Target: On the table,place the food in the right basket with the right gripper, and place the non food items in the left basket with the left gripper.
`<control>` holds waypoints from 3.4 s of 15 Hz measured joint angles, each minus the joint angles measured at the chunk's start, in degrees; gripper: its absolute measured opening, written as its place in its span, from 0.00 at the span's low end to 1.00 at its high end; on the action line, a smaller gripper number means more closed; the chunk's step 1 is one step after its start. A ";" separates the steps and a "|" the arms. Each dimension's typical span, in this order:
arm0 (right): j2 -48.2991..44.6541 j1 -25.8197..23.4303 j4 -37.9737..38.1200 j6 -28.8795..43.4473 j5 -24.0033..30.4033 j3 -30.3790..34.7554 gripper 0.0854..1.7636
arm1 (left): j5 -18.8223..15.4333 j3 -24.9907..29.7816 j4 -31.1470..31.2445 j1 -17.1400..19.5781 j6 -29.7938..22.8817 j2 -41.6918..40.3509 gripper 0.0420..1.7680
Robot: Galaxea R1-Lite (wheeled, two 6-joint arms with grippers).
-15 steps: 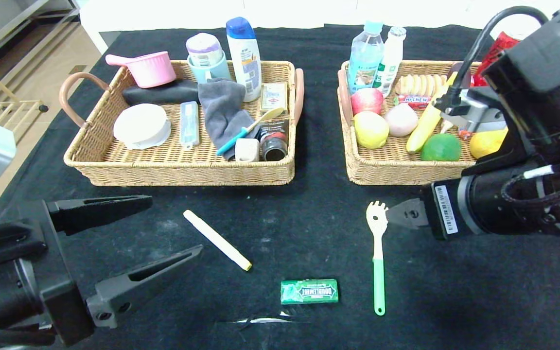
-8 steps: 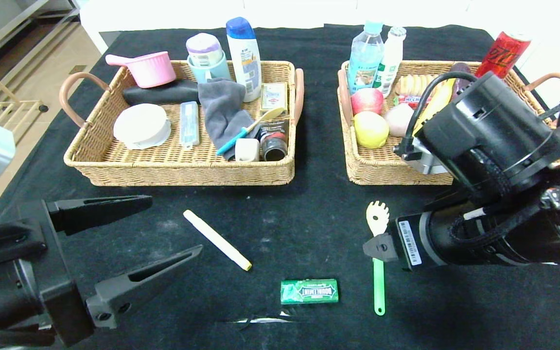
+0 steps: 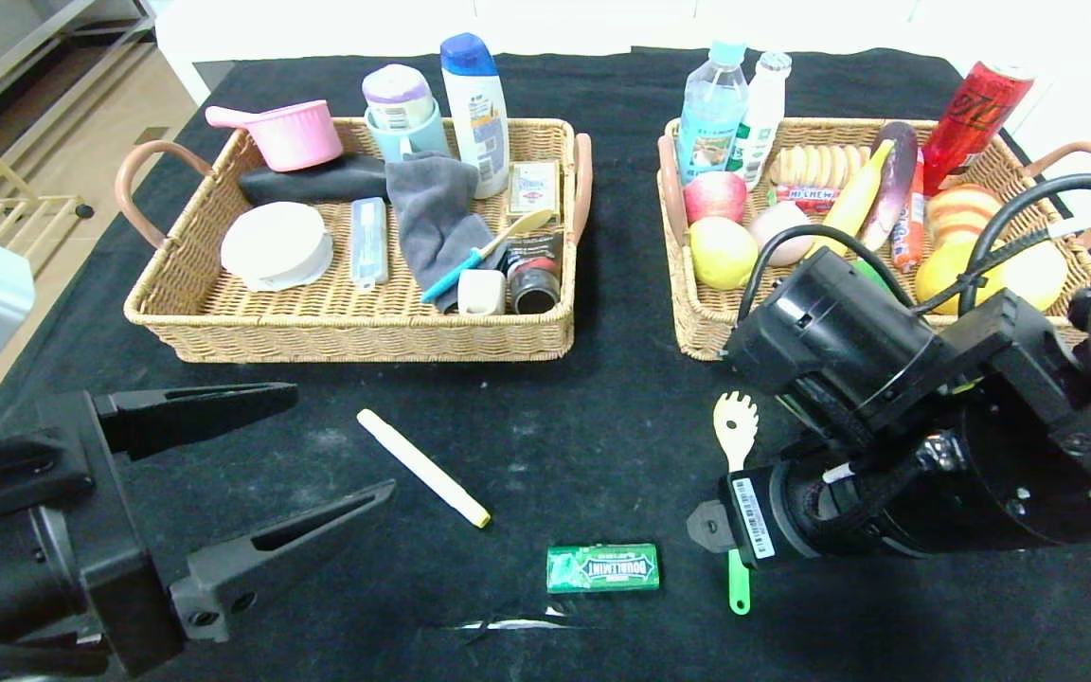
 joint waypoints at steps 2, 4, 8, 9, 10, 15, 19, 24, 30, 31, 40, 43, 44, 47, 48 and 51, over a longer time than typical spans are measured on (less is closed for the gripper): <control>1.16 -0.06 -0.02 1.87 -0.06 0.05 0.96 | 0.00 0.11 -0.04 0.00 0.00 0.00 0.97; 2.17 -0.41 -0.11 3.06 -0.22 0.02 0.96 | 0.00 0.11 -0.01 0.00 0.01 0.00 0.97; 3.44 -0.90 -0.41 5.18 -1.33 -0.52 0.96 | 0.01 0.17 0.02 0.00 0.01 0.04 0.97; 3.58 -0.99 -0.38 5.25 -1.41 -0.55 0.96 | 0.00 0.17 0.02 0.00 0.00 0.06 0.97; 3.67 -1.07 -0.38 5.27 -1.39 -0.61 0.96 | 0.00 0.17 0.02 0.00 0.01 0.11 0.97; 3.85 -1.13 -0.33 5.34 -1.28 -0.56 0.82 | 0.00 0.30 -0.15 0.00 0.00 0.24 0.97; 4.07 -1.13 -0.33 5.34 -1.16 -0.48 0.50 | 0.01 0.37 -0.22 -0.28 -0.05 0.30 0.97; 4.13 -1.13 -0.30 5.40 -1.13 -0.39 0.08 | 0.00 0.44 -0.15 -0.35 0.00 0.33 0.97; 4.16 -1.11 -0.28 5.36 -1.16 -0.04 0.08 | 0.01 0.44 -0.06 -0.35 0.00 0.41 0.97; 4.16 -1.11 -0.27 5.36 -1.16 -0.06 0.08 | 0.01 0.44 -0.17 -0.35 0.00 0.52 0.97; 3.33 -0.90 -0.09 5.62 -1.19 -0.15 0.08 | 0.00 0.59 -0.22 -0.35 0.00 0.77 0.97; 1.60 -0.30 0.13 5.34 -1.35 -0.48 0.08 | 0.01 0.65 -0.50 -0.35 0.00 1.00 0.97; 0.74 -0.02 0.11 5.14 -1.35 -0.63 0.08 | 0.01 0.69 -0.56 -0.35 0.00 1.11 0.97; -1.35 1.02 0.09 4.33 -1.39 -1.16 0.08 | 0.00 0.69 -0.59 -0.35 0.00 1.21 0.97; -1.77 1.55 0.09 4.32 -1.38 -1.35 0.08 | 0.00 0.69 -0.59 -0.35 0.01 1.22 0.97; -2.29 3.39 0.06 4.32 -1.38 -2.56 0.08 | 0.00 0.69 -0.56 -0.35 -0.05 1.29 0.97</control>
